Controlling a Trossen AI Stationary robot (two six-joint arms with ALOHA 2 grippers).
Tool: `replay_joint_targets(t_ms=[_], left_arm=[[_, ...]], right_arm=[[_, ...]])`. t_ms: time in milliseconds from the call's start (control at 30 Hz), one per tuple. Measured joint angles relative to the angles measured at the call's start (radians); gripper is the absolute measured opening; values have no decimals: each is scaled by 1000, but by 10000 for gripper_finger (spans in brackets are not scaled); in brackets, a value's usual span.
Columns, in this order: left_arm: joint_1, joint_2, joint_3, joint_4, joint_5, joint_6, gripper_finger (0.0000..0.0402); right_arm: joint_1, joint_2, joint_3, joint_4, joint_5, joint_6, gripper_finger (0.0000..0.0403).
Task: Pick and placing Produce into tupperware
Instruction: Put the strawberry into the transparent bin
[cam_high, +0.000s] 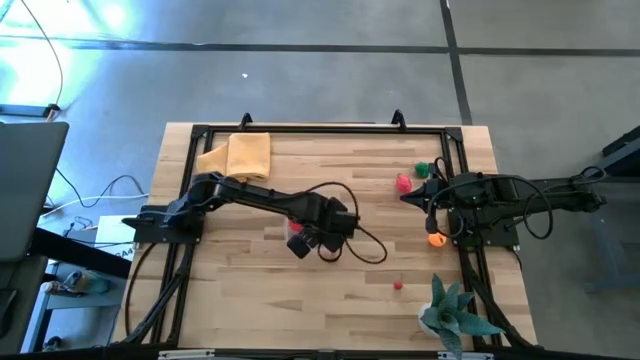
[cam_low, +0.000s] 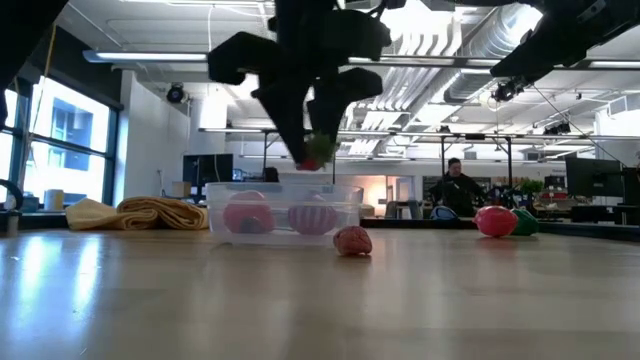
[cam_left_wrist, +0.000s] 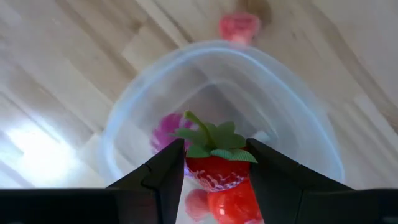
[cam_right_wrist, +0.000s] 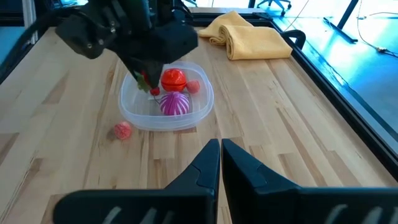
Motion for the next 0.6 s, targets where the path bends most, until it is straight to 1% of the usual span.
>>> replay_joint_targets(t_ms=[167, 267, 433, 600], left_arm=[[-2, -65, -177, 150, 28, 1, 159], [-1, -104, -262, 227, 31, 0, 159], [-1, -149, -367, 308, 35, -7, 159], [-1, -174, -447, 379, 57, -20, 159]], right_arm=[[0, 0, 0, 0, 0, 0, 9], [0, 0, 0, 0, 0, 0, 9], [0, 0, 0, 0, 0, 0, 9], [0, 0, 0, 0, 0, 0, 9]])
